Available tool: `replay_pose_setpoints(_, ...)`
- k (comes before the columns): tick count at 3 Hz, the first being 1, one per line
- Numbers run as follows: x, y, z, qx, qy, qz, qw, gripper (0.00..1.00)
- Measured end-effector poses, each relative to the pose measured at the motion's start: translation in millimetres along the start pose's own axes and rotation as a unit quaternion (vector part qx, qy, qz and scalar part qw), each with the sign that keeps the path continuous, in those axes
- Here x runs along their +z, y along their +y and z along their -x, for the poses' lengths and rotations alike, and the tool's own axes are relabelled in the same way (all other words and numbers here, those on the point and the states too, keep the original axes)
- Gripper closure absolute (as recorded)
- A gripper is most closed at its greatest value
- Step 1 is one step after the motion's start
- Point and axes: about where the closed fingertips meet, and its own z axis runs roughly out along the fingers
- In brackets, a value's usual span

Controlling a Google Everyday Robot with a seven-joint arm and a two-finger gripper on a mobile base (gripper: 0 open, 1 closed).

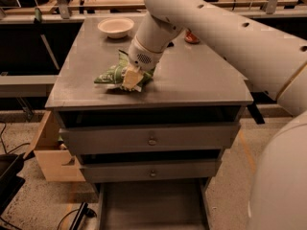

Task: Place green jalapeno chip bag into bottom drawer

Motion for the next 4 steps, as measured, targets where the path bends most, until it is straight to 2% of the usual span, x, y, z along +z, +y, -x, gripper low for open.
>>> replay_pose_setpoints(4, -0.5, 0.4, 0.1, 0.000, 0.000, 0.000, 1.0000, 1.00)
